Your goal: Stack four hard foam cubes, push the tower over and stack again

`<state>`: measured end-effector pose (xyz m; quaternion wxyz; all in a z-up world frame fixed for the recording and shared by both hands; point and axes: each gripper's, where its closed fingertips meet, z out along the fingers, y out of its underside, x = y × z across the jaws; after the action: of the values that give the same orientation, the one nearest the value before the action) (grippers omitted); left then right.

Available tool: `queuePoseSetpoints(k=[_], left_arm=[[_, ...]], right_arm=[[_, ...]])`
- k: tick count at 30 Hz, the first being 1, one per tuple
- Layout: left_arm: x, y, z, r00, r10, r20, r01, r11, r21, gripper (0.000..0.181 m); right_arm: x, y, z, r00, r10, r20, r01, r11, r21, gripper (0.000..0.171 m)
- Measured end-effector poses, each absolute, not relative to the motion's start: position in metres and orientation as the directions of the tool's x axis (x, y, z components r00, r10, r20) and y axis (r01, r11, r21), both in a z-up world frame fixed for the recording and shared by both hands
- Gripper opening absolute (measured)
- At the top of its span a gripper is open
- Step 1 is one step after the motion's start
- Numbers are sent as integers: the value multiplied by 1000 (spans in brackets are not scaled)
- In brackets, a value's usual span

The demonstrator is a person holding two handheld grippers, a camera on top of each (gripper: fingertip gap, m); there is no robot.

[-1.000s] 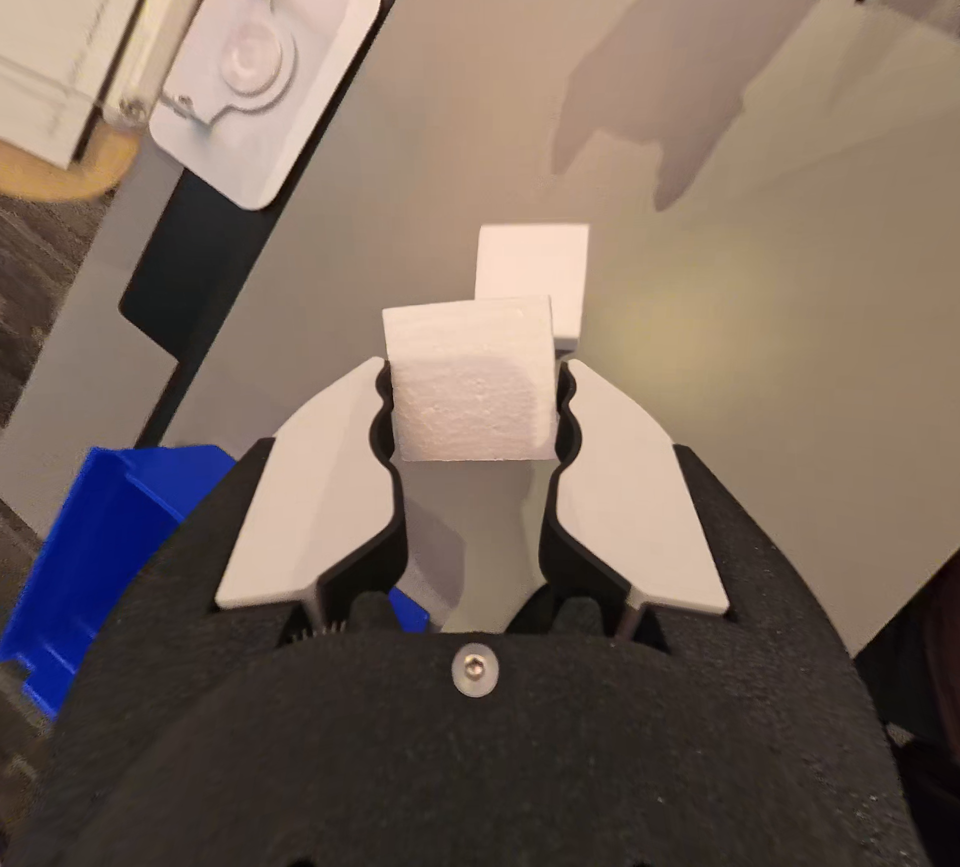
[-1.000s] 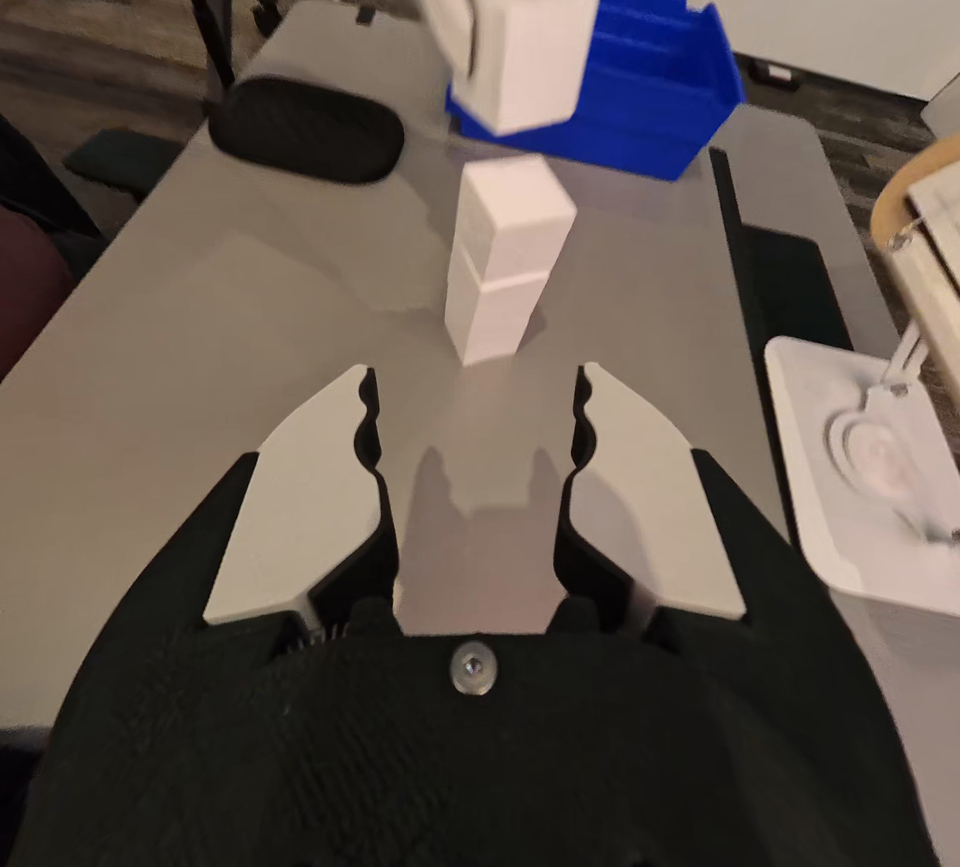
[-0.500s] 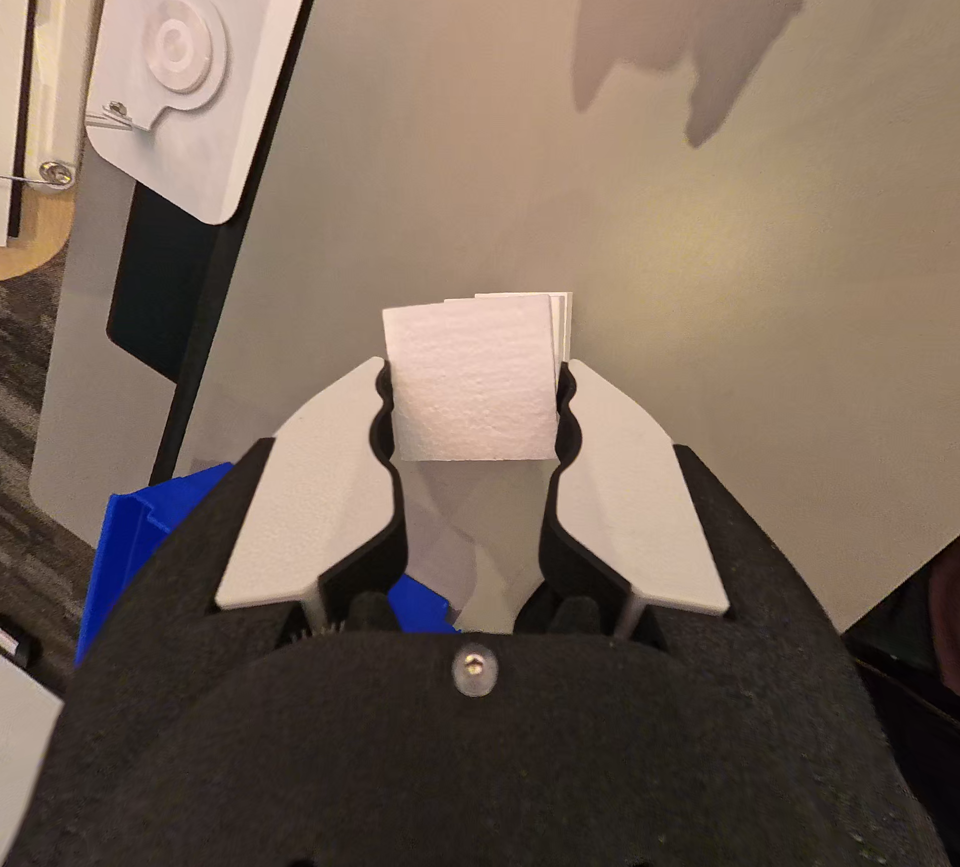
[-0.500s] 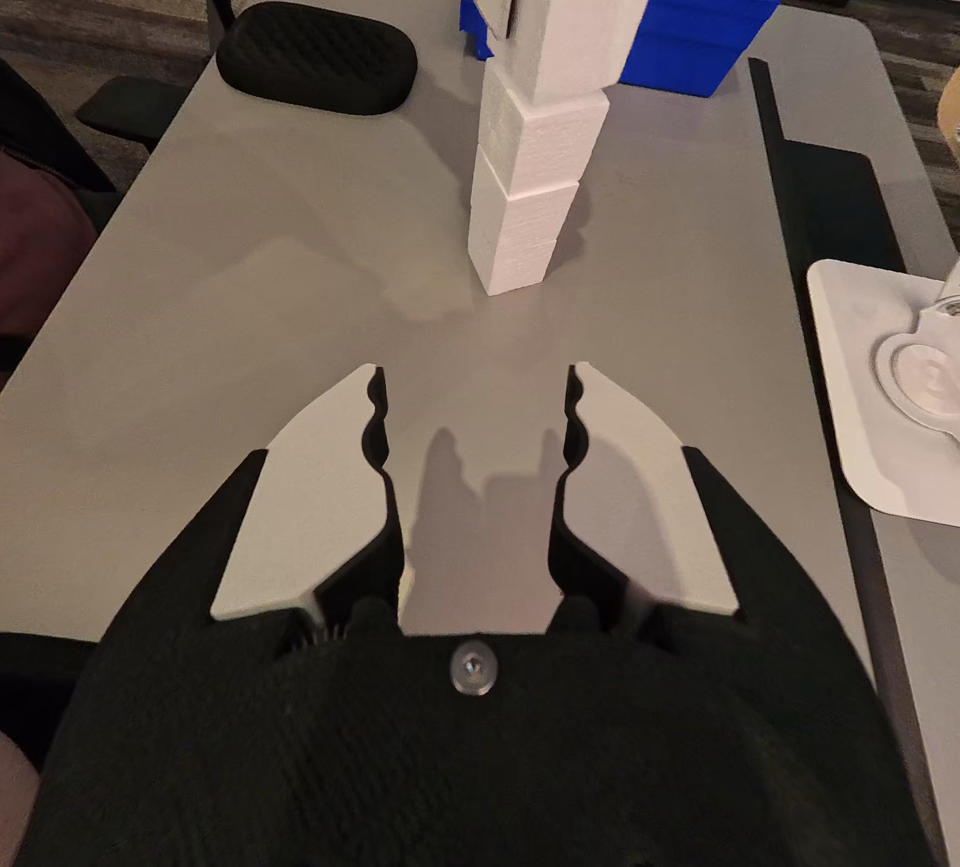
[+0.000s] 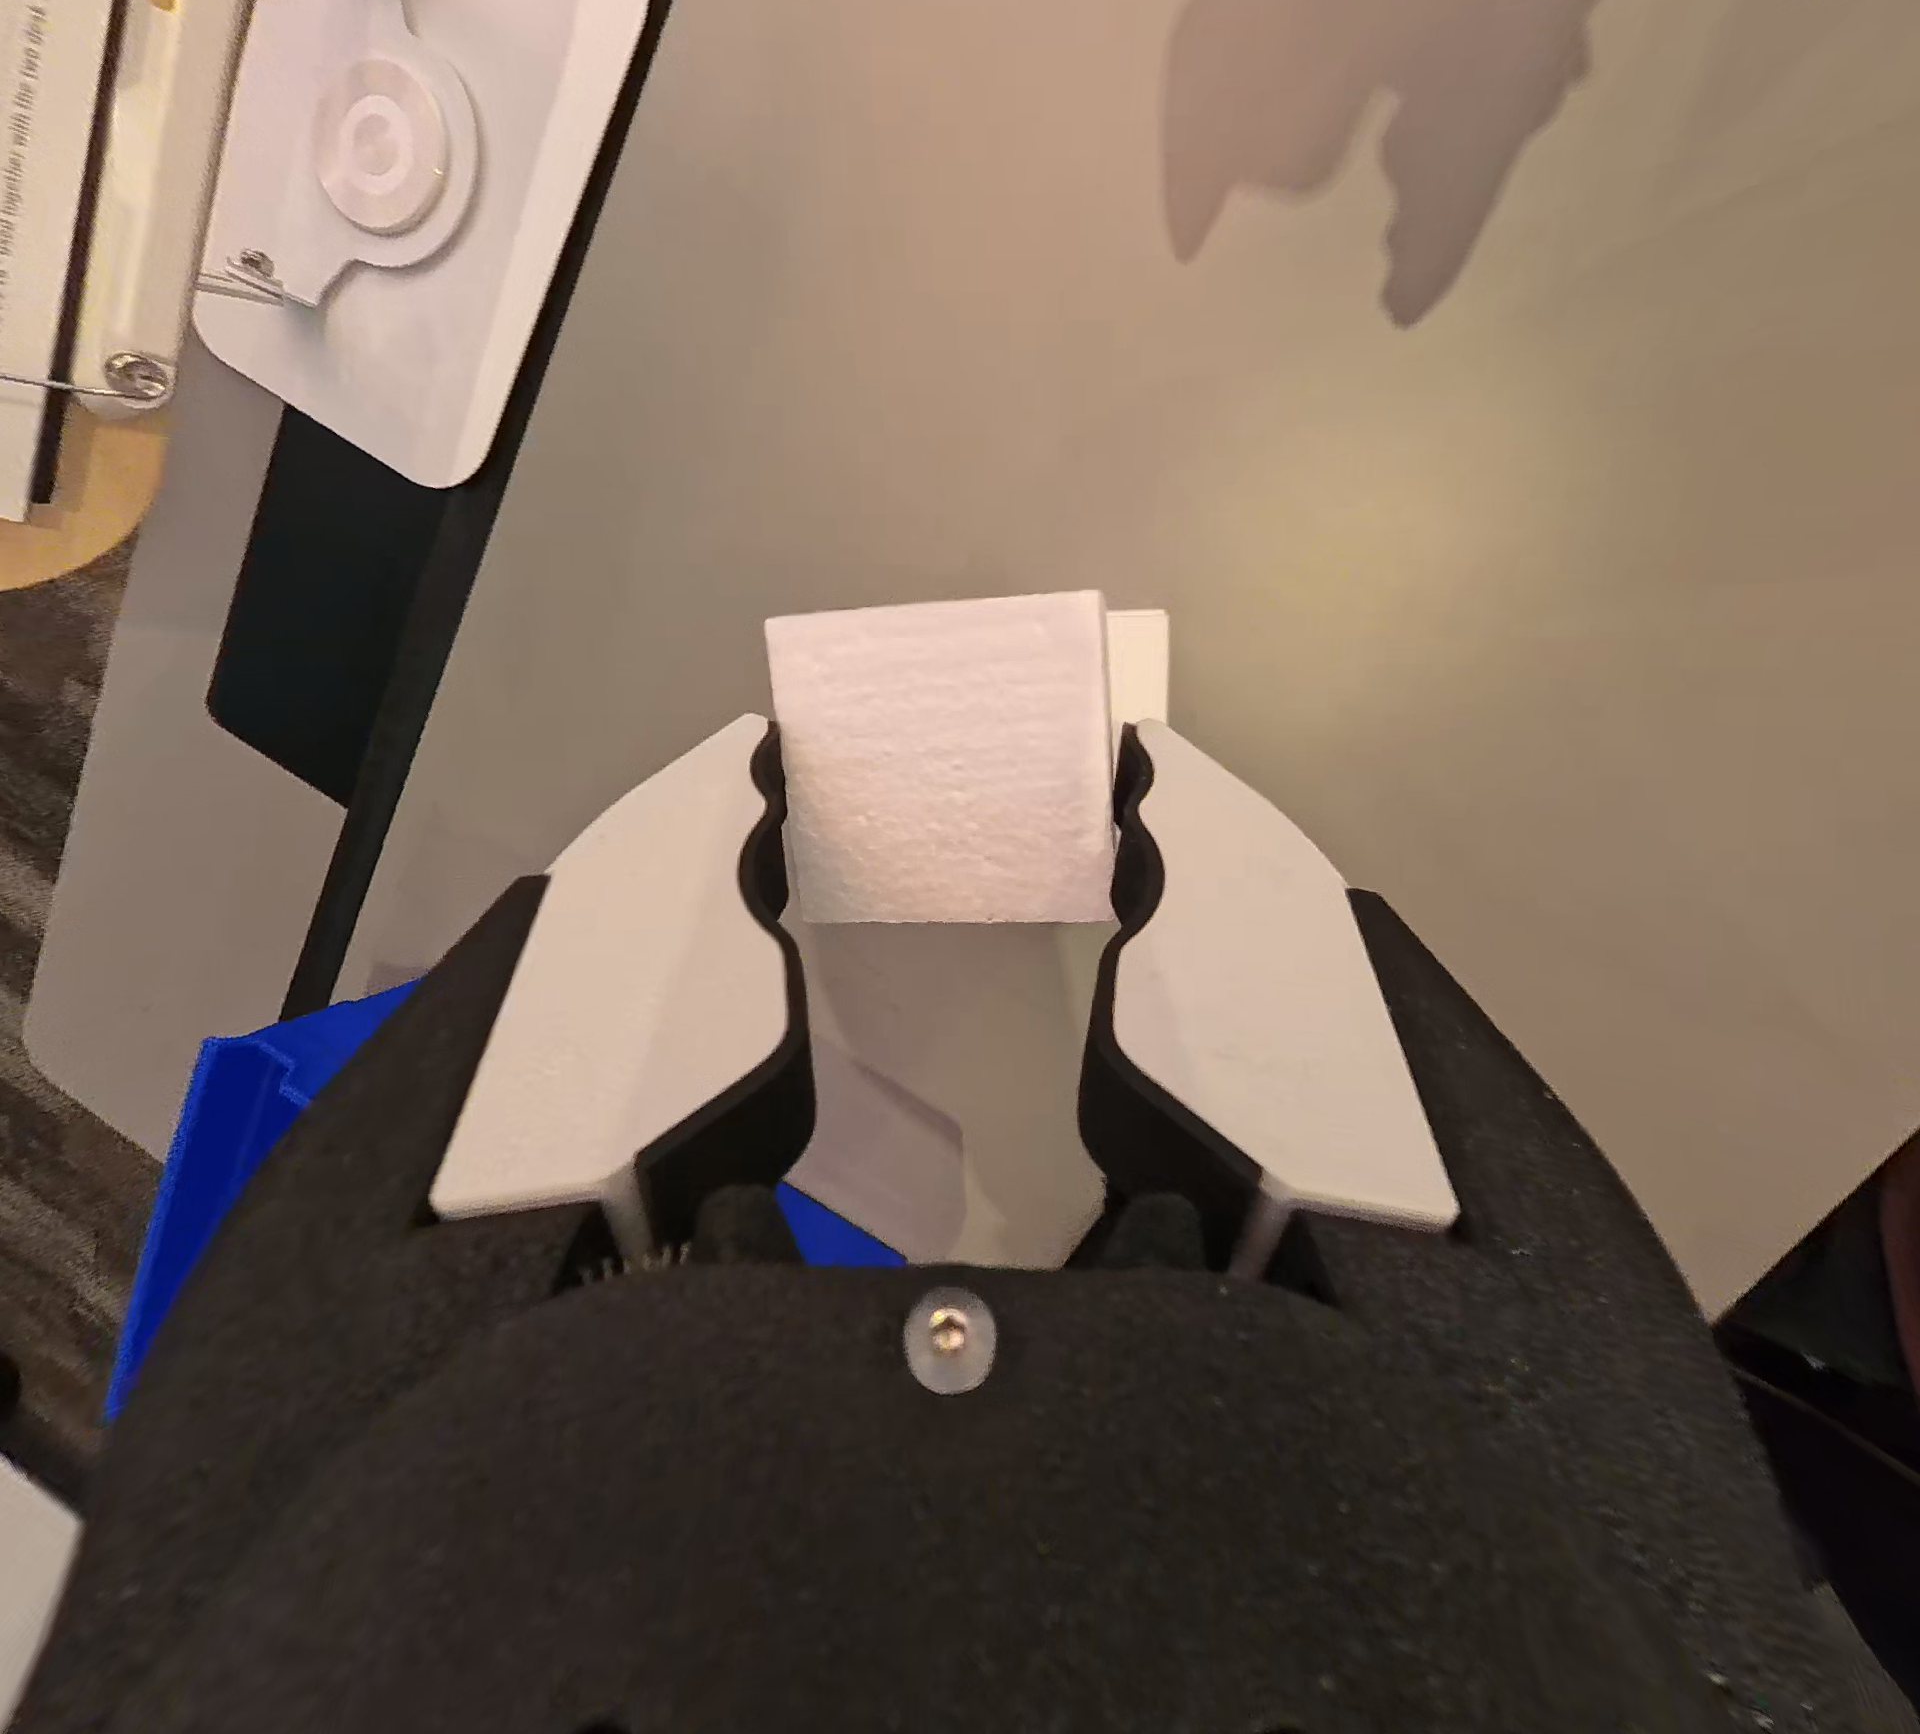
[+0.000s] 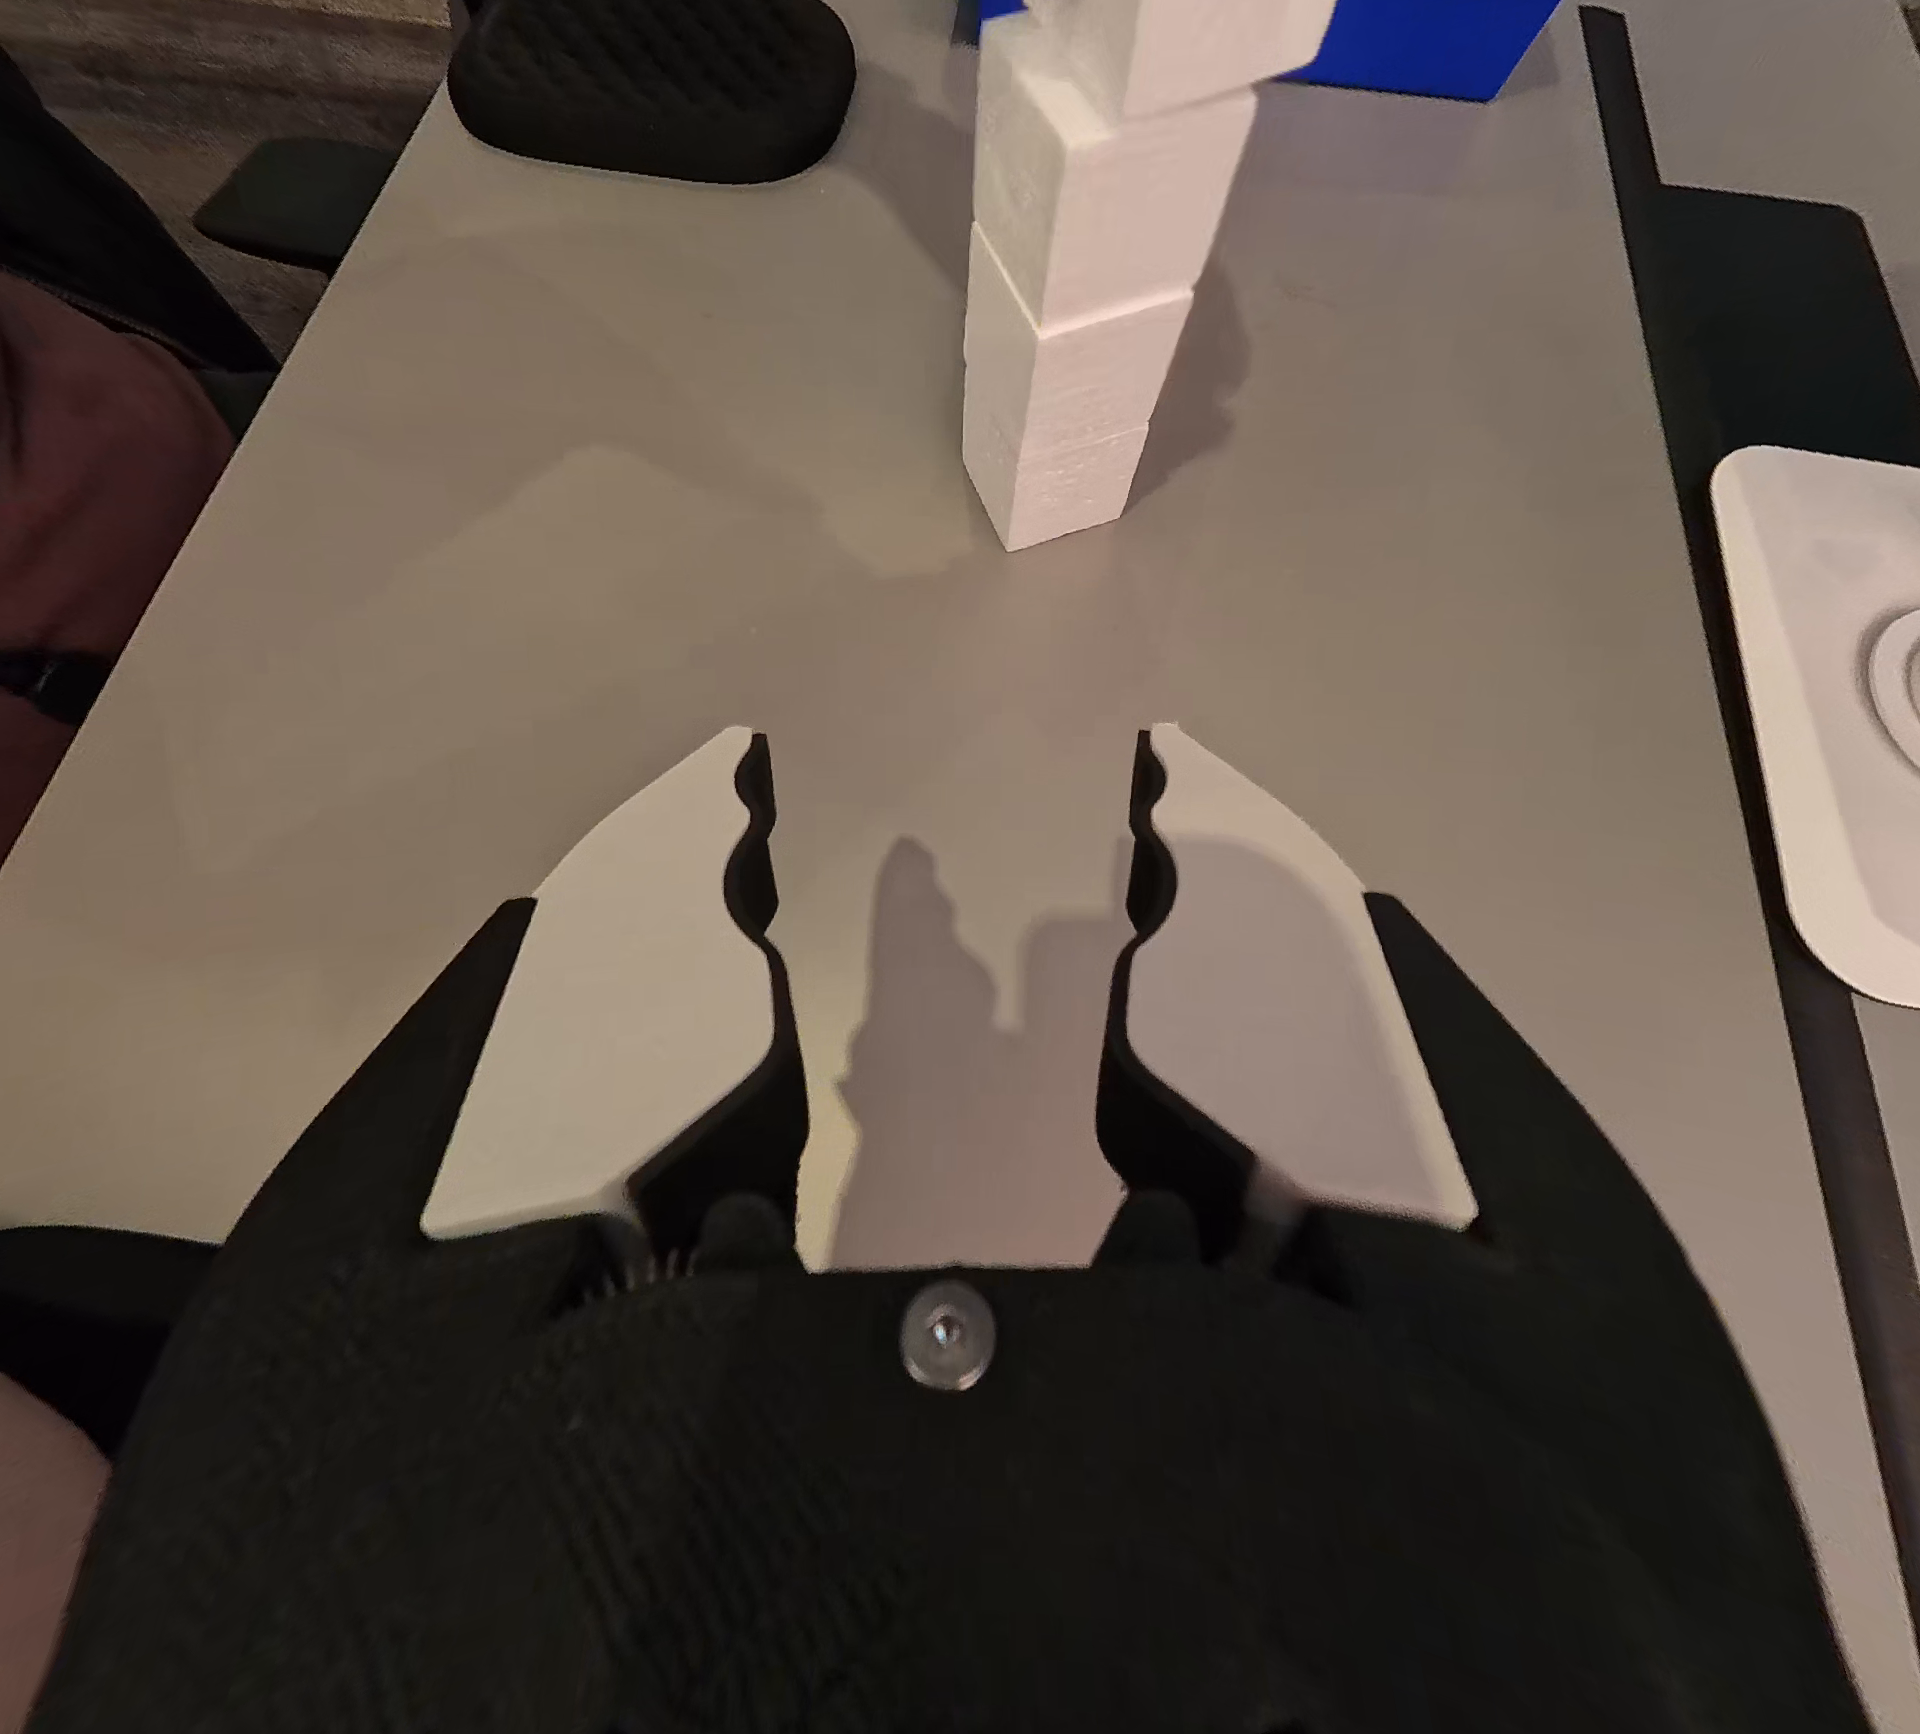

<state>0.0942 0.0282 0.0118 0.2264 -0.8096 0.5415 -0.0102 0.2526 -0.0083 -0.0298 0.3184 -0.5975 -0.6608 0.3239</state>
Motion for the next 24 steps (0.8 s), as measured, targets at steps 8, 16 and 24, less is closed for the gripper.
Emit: queuePoseSetpoints(k=[8, 16, 24], left_arm=[[92, 25, 5, 404, -889, -216, -878, -311, -364, 61], [95, 21, 5, 381, -901, -208, -885, -290, -363, 62], [91, 22, -4, 379, -900, -215, -891, -292, -349, 78]], right_arm=[[254, -7, -35, -78, 997, 12, 595, 56, -802, 67], [253, -7, -40, -81, 997, -4, 604, 46, -795, 67], [253, -6, -48, -79, 996, -28, 622, 28, -782, 67]])
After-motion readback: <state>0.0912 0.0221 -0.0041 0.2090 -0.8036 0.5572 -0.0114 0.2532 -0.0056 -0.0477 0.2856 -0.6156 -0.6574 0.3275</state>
